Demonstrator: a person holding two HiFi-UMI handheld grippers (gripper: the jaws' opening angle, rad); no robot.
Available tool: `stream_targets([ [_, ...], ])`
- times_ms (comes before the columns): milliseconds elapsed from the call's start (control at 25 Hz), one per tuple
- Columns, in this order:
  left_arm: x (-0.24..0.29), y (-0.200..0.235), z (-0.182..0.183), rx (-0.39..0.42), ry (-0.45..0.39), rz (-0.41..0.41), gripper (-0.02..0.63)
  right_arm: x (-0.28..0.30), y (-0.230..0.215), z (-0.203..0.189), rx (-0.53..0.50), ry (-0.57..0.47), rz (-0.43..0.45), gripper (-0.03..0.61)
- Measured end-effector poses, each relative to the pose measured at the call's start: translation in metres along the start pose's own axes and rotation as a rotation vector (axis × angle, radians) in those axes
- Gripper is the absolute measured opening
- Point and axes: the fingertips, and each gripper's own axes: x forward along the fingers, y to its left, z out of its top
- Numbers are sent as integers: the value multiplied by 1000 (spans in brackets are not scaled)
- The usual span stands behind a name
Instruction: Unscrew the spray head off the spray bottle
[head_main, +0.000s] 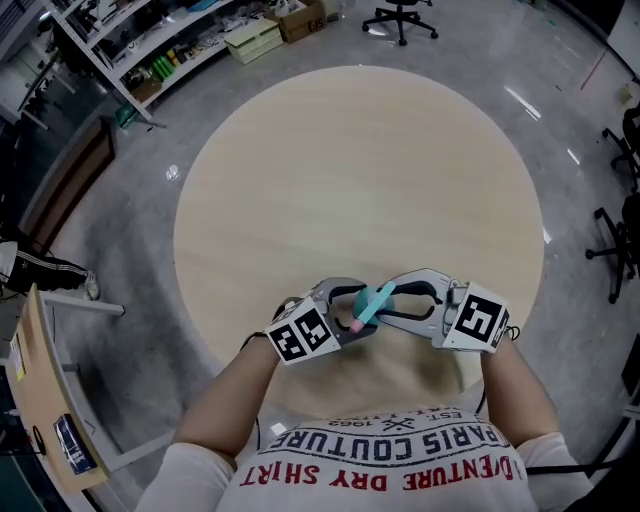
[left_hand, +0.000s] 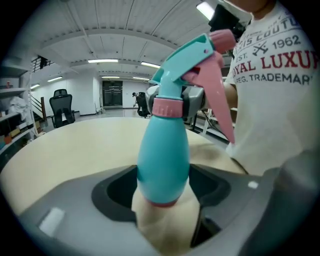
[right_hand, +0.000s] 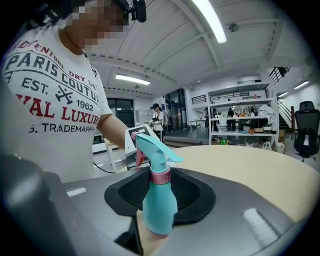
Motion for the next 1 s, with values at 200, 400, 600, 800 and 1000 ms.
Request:
stream_targets([
  [200, -2, 3, -2, -73, -46, 99, 321, 0, -2, 1, 46, -48, -164, 157],
  [400, -3, 11, 0, -197, -59, 289, 321, -8, -9, 0, 165, -88, -415, 179],
  [600, 2, 10, -1, -305, -68, 434, 321, 1, -8, -7, 199, -51, -558, 179],
  [800, 2, 9, 0, -353, -73, 495, 321, 2, -12, -5, 218, -56, -639, 163],
  [1000, 3, 4, 0, -297, -88, 409, 321, 0, -7, -5, 199, -59, -541, 153],
])
